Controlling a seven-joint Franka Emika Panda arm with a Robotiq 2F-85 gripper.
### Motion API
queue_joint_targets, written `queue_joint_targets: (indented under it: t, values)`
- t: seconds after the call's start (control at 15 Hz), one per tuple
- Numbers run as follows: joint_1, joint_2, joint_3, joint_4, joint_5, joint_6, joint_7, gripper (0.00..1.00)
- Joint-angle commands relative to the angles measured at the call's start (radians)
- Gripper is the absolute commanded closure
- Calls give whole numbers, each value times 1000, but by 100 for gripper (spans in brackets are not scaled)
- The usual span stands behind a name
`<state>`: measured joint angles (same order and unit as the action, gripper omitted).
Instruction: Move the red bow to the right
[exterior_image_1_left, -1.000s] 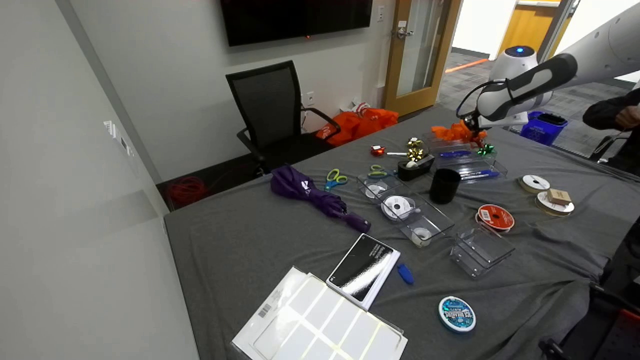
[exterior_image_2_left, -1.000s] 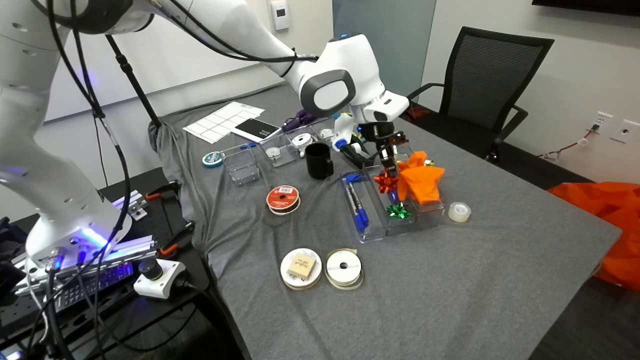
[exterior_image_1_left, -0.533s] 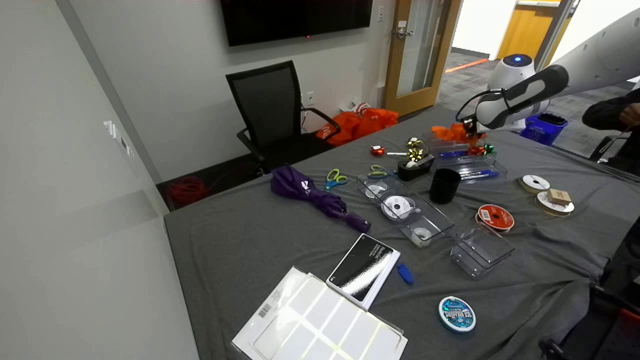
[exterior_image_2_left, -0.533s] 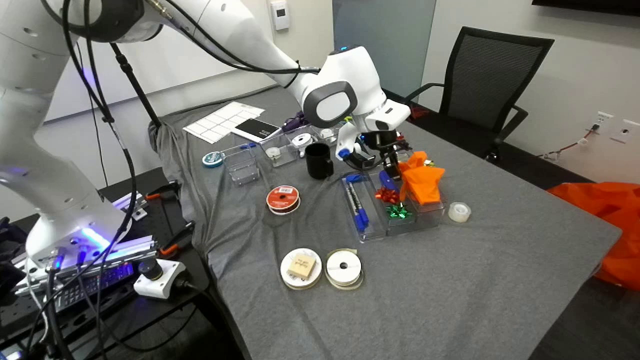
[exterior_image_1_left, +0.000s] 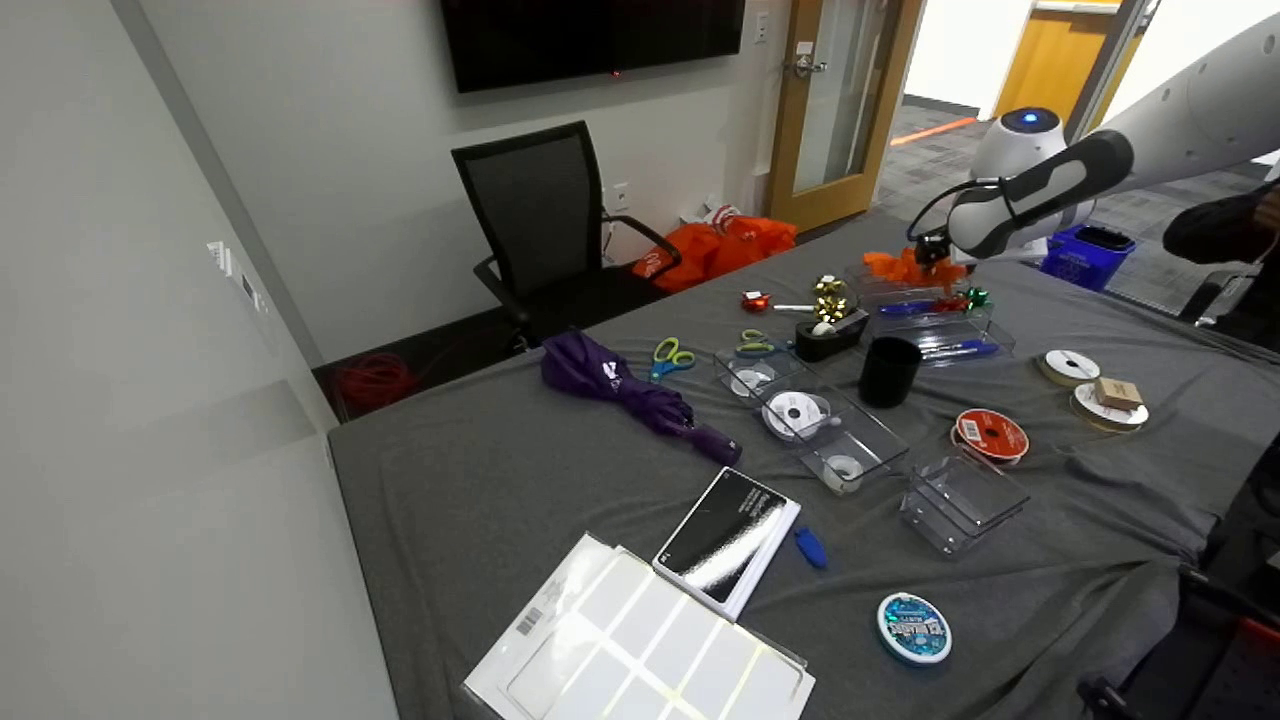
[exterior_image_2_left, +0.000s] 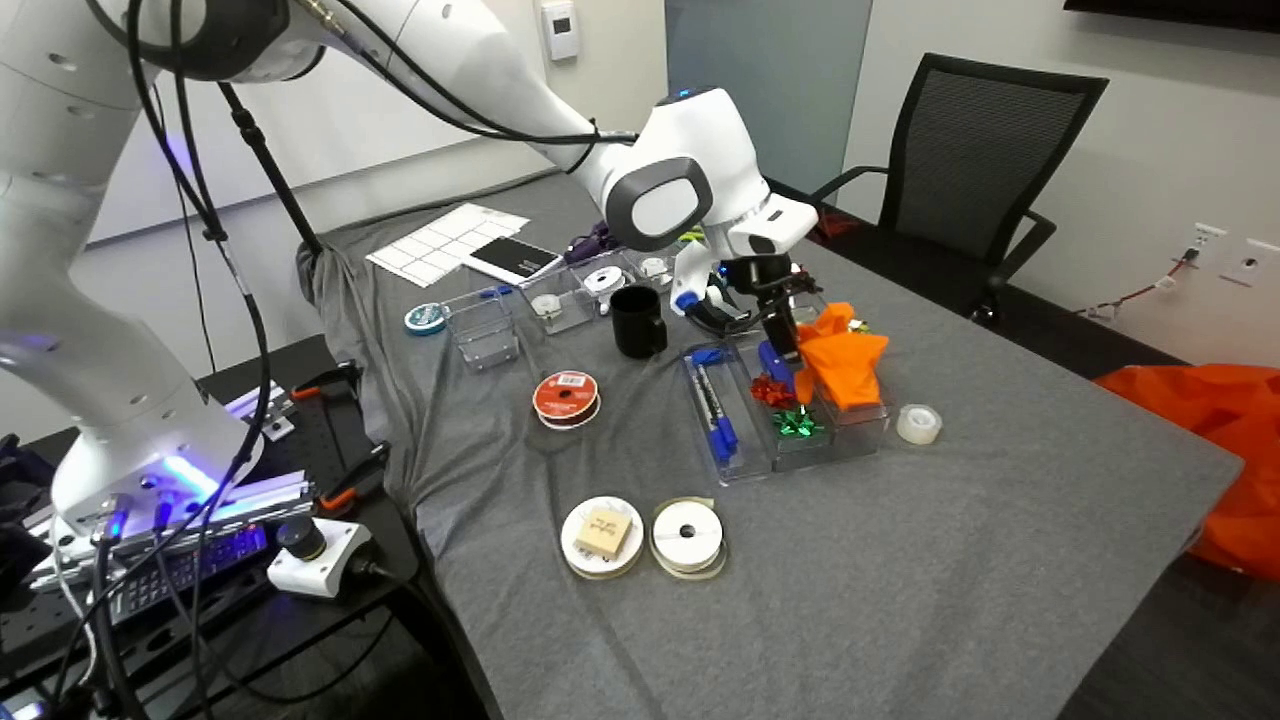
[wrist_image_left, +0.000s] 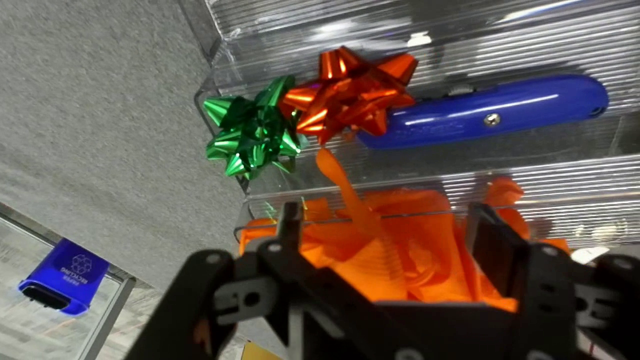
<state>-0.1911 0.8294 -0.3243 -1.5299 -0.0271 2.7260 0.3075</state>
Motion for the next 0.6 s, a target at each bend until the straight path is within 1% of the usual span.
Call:
queue_joint_targets:
  t: [0.0,0.27,0.53]
  values:
    - [-2,-91,38,-85,10,-43,-68,0]
    - [-56,-212,137,-157,48,-141,-218,0]
    - [-91,-296,177,-205,81,-235,-326,0]
